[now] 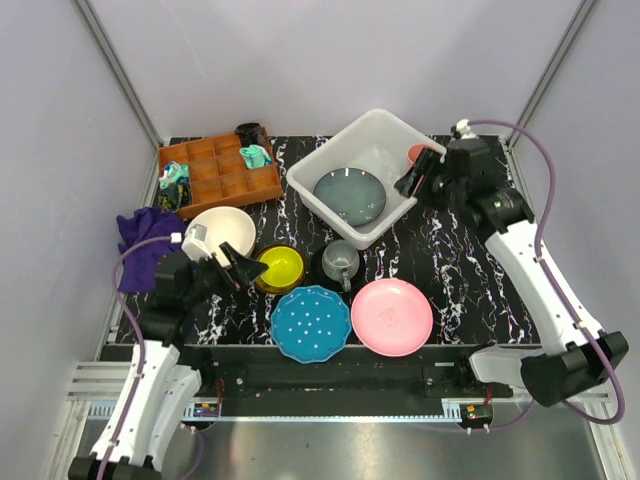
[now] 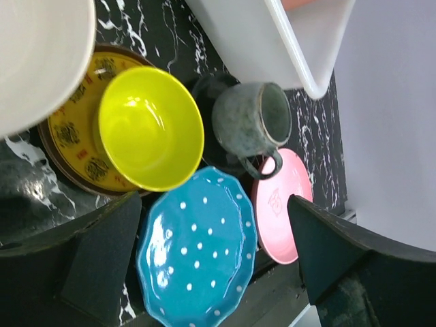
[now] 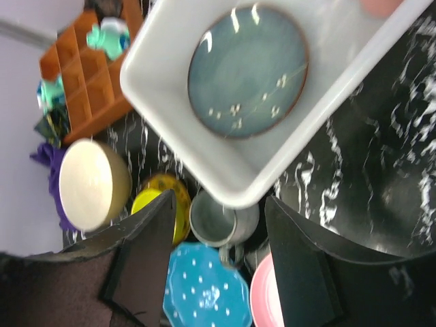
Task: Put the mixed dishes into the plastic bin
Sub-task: Pick up the plate at the center of the board.
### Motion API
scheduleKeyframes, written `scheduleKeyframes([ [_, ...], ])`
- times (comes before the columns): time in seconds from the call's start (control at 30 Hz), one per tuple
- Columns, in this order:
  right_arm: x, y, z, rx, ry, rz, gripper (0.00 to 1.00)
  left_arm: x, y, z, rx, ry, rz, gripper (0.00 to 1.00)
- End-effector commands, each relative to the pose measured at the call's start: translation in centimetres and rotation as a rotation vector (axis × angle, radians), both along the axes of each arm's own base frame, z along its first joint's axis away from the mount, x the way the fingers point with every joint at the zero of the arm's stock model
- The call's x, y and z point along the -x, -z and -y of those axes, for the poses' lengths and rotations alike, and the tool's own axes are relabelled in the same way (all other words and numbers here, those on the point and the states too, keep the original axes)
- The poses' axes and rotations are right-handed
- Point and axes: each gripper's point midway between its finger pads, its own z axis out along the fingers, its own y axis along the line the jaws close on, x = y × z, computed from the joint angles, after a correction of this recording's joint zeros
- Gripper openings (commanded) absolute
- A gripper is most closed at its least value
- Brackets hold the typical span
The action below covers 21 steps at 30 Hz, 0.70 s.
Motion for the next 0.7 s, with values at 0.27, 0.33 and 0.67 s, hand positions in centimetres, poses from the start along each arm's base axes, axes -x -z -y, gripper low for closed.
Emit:
scheduleKeyframes([
  [0.27, 6.5, 2.9, -2.9, -0.066, -0.123, -0.060, 0.64, 3.7, 5.0, 0.9, -0.063, -0.129, -0.183, 0.86],
  [0.33, 6.8, 3.0, -2.8, -0.066, -0.127, -0.064, 0.64, 4.2, 6.0, 1.4, -0.081, -0.127, -0.203, 0.86],
  [0.67, 7.4, 2.7, -2.9, -0.080, -0.142, -0.060, 0.65, 5.1, 8.8, 2.8, -0.226, -0.176, -0.270, 0.88],
])
